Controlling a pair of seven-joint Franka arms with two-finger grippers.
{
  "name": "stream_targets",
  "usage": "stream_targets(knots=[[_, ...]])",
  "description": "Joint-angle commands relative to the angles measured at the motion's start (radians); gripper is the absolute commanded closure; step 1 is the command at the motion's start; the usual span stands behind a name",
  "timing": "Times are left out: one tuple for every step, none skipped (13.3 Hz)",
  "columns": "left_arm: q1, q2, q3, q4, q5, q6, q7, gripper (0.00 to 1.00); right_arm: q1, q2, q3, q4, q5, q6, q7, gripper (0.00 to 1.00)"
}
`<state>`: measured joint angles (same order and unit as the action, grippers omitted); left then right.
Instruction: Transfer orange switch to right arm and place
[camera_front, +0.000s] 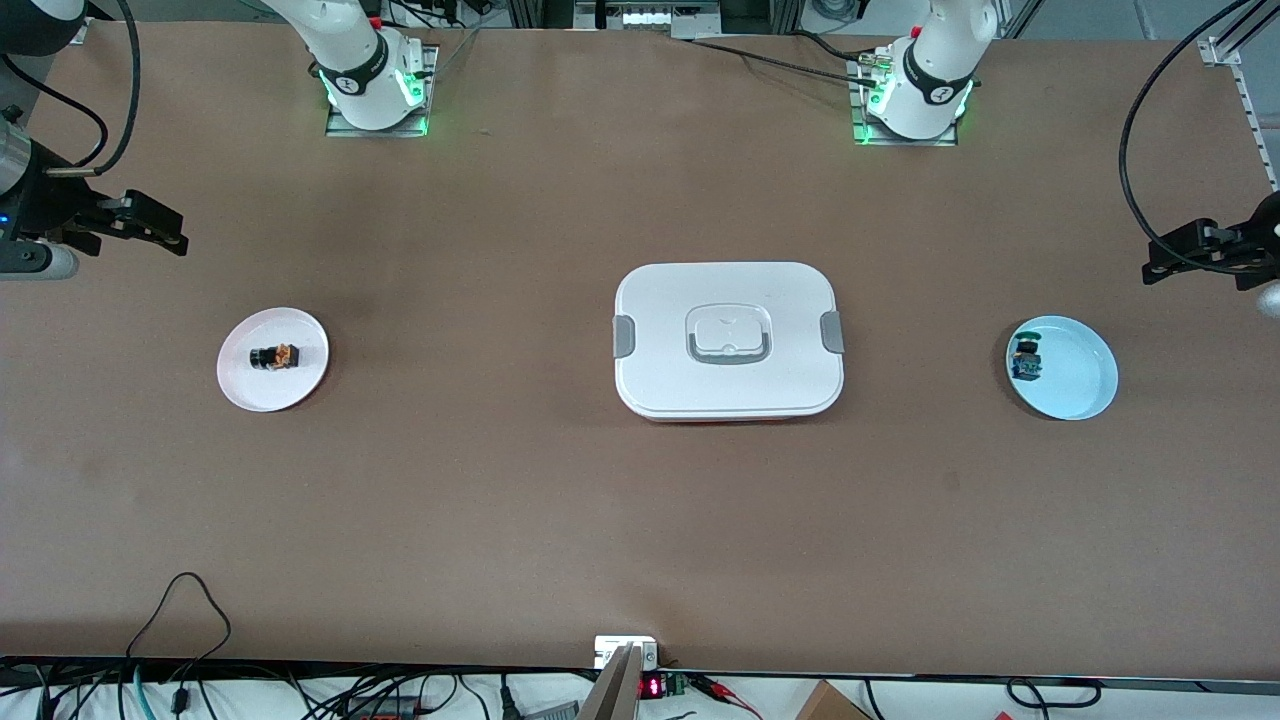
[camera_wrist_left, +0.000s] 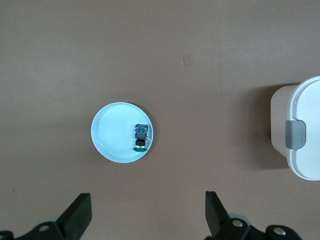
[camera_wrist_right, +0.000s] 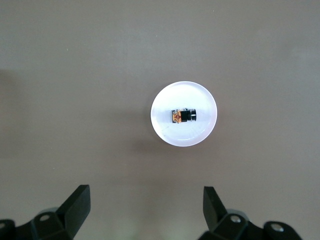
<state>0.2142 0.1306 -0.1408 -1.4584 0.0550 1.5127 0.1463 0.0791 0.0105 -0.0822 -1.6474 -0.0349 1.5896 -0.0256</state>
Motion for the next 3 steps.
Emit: stream_targets(knots=[[0.001, 0.017, 0.0, 0.03, 0.023, -0.006, 0.016, 0.0, -0.007, -0.007, 0.001, 0.011, 0.01, -0.017, -0.019, 0.0], [0.001, 0.017, 0.0, 0.03, 0.023, -0.006, 0.015, 0.0, -0.006, -0.007, 0.002, 0.012, 0.01, -0.019, -0.019, 0.0], [0.001, 0.017, 0.0, 0.03, 0.023, -0.006, 0.016, 0.0, -0.002, -0.007, 0.004, 0.012, 0.01, -0.019, -0.016, 0.0]])
